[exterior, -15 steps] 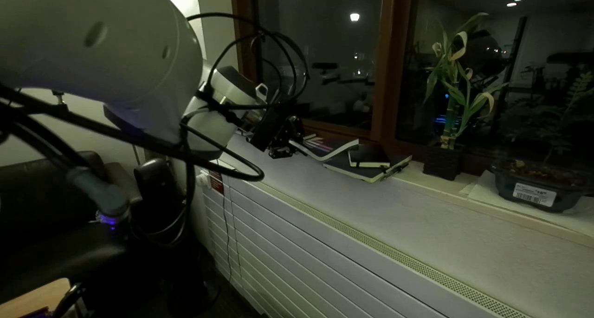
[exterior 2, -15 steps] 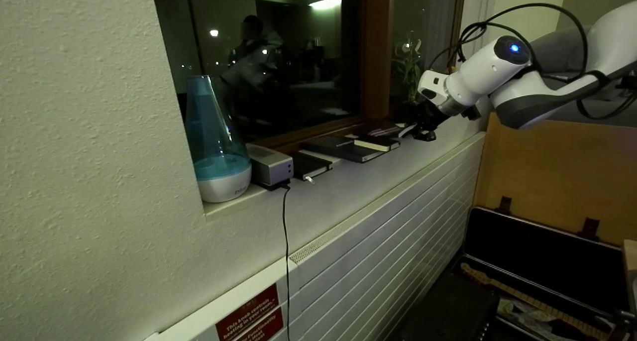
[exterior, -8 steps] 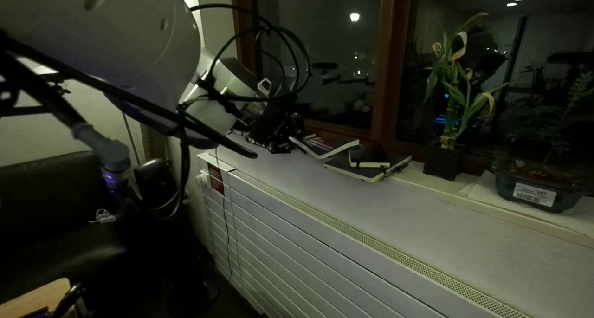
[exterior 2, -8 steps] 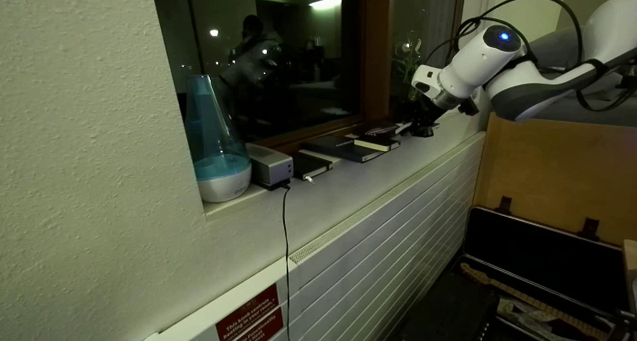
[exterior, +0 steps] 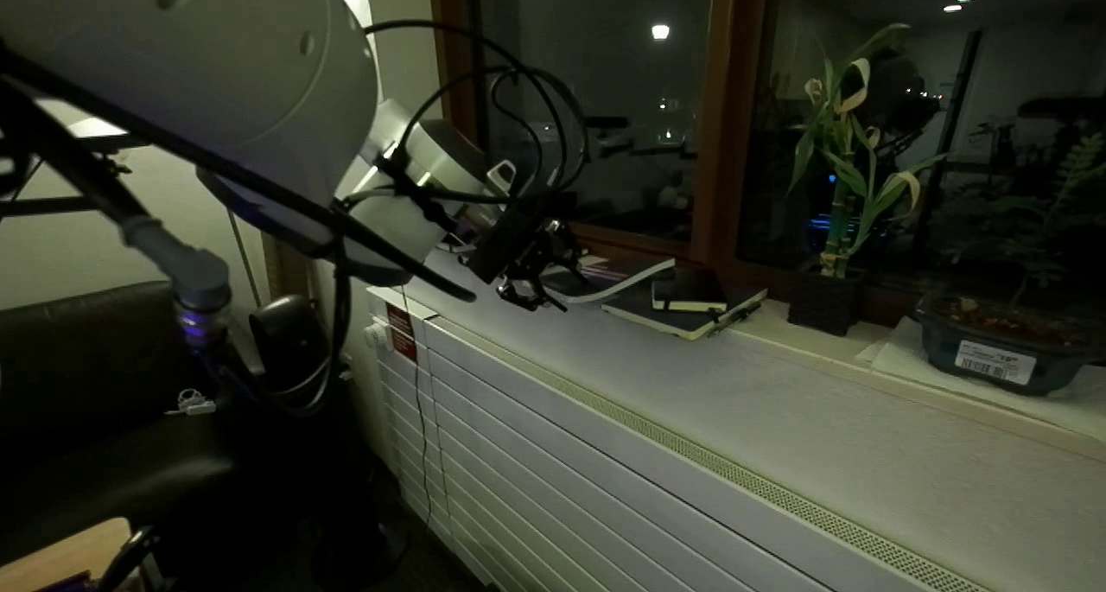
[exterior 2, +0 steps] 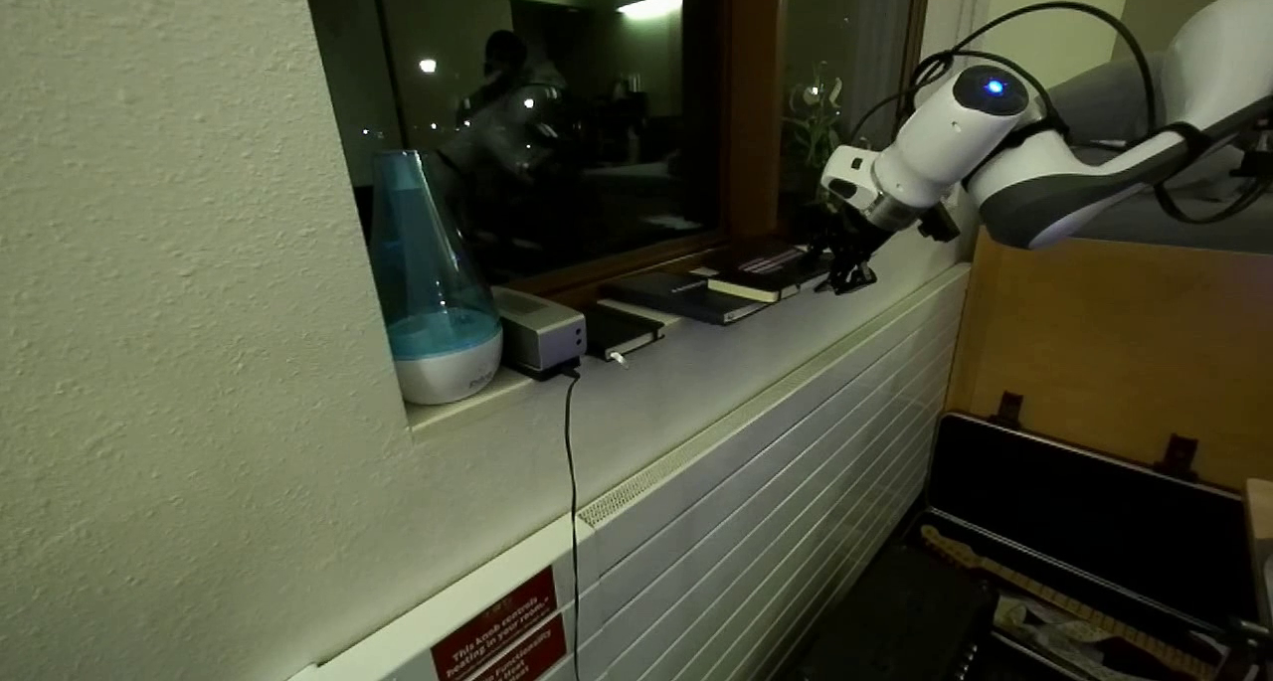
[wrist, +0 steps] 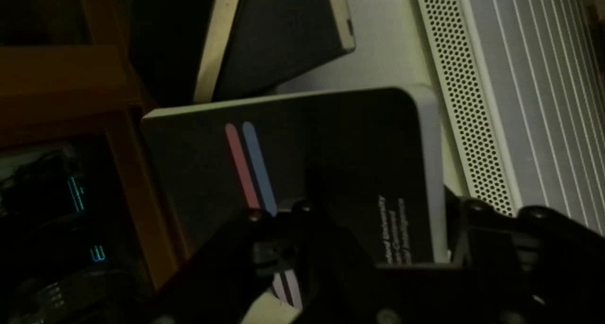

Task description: Change the position of the object

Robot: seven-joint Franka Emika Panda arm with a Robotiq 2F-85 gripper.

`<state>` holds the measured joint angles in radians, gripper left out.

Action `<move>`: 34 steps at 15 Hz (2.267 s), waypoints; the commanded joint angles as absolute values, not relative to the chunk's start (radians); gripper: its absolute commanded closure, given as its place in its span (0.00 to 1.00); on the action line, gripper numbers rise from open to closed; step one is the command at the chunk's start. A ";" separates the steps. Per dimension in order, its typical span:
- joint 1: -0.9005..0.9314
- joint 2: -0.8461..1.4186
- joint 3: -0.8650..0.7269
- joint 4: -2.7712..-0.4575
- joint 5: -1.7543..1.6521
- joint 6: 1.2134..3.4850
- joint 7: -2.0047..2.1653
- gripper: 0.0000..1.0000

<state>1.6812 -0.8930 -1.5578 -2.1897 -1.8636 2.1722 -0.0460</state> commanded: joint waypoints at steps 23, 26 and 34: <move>1.681 -0.888 -1.582 -2.217 -2.408 2.226 0.255 0.84; 1.676 -0.889 -1.580 -2.232 -2.436 2.236 0.252 0.99; 1.663 -0.891 -1.586 -2.262 -2.502 2.270 0.240 0.97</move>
